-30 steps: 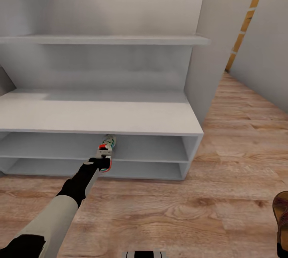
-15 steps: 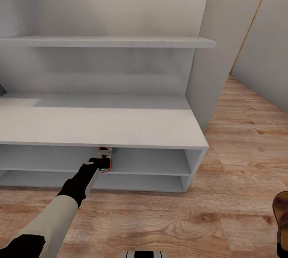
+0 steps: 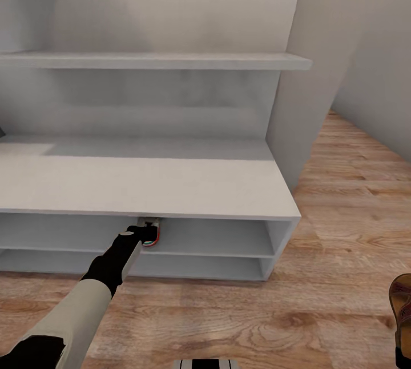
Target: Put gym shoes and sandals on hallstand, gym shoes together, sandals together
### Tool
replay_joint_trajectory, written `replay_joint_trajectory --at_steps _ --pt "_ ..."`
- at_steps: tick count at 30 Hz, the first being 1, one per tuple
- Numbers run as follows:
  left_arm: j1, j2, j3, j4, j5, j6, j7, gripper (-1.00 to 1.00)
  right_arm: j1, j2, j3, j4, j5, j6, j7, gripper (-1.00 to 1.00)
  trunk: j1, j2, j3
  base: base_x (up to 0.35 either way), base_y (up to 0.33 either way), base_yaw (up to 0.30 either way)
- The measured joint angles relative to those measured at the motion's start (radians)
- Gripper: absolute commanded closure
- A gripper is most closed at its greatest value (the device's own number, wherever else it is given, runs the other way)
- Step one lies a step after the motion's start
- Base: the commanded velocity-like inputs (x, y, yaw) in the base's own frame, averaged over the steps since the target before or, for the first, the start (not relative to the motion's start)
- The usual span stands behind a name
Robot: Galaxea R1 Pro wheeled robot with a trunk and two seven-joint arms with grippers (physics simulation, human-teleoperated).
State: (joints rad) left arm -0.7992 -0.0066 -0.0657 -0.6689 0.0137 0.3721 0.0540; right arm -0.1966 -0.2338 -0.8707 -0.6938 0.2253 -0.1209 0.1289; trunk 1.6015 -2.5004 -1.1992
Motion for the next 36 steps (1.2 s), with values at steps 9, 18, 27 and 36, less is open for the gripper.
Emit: replay_joint_trajectory --at_steps 9,18,27,36 --pt "0.000 0.000 0.000 0.000 0.000 0.000 0.000 1.00 0.000 0.000 0.000 0.000 0.000 0.000 0.000 1.00 0.000 0.000 0.000 0.019 0.000 0.000" --pt "0.000 0.000 0.000 0.000 0.000 0.000 0.000 1.00 0.000 0.000 0.000 0.000 0.000 0.000 0.000 1.00 0.000 0.000 0.000 0.041 0.000 0.000" --pt "0.000 0.000 0.000 0.000 0.000 0.000 0.000 1.00 0.000 0.000 0.000 0.000 0.000 0.000 0.000 1.00 0.000 0.000 0.000 0.066 0.000 0.000" --pt "0.000 0.001 0.002 0.000 0.000 -0.012 -0.001 -1.00 0.000 0.000 0.000 0.000 0.000 0.000 0.000 1.00 0.000 0.000 0.000 0.027 0.000 0.000"
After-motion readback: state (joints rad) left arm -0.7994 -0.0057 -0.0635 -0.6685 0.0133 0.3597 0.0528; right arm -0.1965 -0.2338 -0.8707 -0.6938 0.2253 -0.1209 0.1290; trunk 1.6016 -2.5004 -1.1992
